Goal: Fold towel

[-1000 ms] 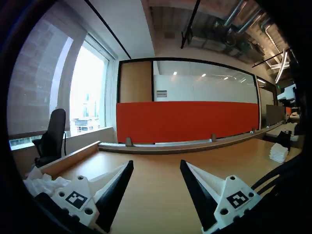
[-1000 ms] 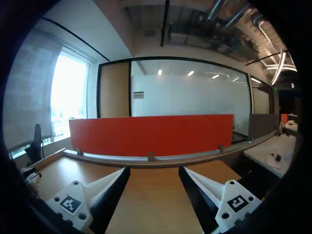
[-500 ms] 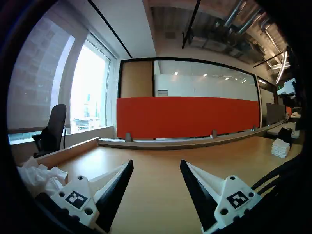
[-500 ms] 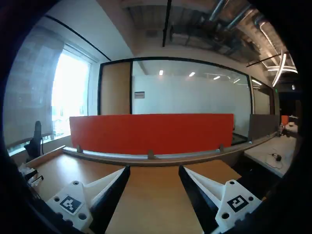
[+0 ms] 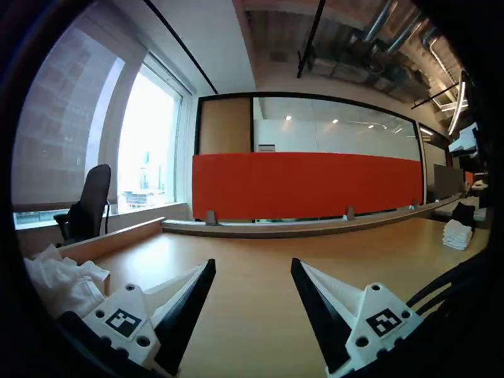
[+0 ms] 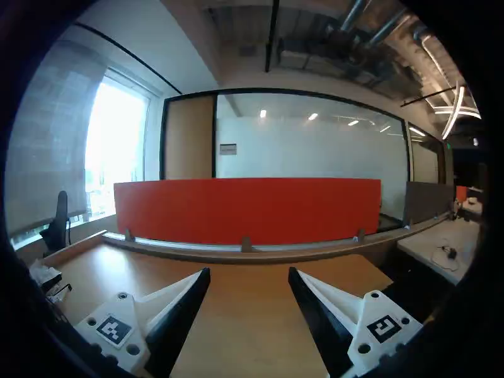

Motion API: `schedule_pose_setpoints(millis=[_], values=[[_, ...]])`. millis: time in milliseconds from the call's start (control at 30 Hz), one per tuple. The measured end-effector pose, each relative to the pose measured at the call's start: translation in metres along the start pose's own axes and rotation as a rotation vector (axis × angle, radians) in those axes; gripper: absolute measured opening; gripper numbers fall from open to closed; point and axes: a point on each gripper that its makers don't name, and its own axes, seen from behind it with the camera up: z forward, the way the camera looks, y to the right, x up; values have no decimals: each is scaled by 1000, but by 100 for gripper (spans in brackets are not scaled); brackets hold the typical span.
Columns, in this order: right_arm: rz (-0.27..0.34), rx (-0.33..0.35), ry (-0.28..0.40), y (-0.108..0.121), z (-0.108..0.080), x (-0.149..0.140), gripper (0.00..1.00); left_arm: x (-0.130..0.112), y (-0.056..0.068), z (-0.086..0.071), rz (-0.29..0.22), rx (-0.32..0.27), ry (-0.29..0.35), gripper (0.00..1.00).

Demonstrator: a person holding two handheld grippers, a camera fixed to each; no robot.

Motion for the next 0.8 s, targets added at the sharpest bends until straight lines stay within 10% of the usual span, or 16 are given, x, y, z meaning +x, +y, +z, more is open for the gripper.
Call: schedule_pose_setpoints(millis=[800], values=[[9,11,10,3,2,2,95,-9,-1,1,0,1,-23,97]])
